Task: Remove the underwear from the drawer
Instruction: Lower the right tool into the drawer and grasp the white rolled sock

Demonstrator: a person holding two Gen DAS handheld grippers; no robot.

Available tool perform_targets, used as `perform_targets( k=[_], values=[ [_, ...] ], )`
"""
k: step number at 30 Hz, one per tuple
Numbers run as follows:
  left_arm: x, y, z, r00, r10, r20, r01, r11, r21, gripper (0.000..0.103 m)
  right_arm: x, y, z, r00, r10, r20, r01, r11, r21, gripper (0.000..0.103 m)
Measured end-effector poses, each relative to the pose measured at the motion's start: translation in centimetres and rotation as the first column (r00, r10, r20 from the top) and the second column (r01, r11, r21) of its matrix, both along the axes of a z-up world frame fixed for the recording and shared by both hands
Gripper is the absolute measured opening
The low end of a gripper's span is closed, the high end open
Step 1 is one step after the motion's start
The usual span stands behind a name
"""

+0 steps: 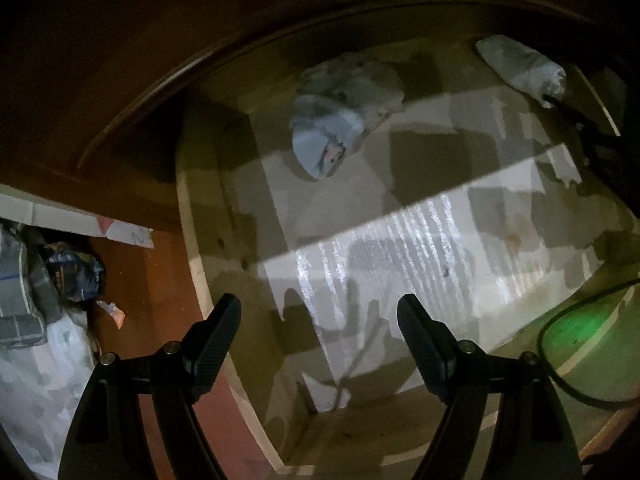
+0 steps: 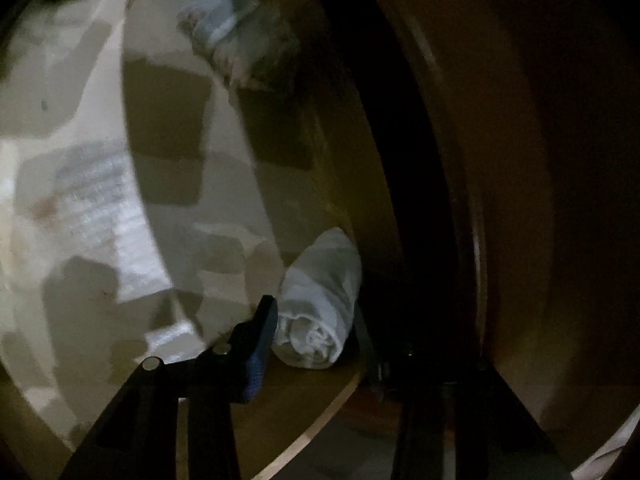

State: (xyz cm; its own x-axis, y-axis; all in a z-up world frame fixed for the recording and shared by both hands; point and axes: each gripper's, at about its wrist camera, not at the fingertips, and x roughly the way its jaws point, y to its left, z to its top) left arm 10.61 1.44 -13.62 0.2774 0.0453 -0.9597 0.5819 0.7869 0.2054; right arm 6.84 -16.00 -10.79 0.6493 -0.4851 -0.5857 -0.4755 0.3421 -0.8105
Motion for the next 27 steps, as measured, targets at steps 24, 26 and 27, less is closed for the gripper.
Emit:
perform_targets(
  k=[24,26,27],
  values=[
    [0.9,0.7,1.0,0.999,0.034,-0.007,-0.034,0.998,-0.046,0.078,0.6,-1.6,-3.0,0.999,-0.032,0.008,0.032,0.999,0.026,0.026],
    [0.9,0.8,1.1,0.999,0.037,0.001,-0.037,0.998,-0.046,0.078,0.6,-1.8,-2.5,0.998,-0.057,-0.002,0.057,0.996,0.071,0.023],
    [1.0,0.9,1.2,0.999,0.04,0.001,-0.04,0.998,-0.048,0.078,0.6,-2.0,-2.2,0.997,-0.071,-0.016,0.072,0.992,0.102,0.023]
  ],
)
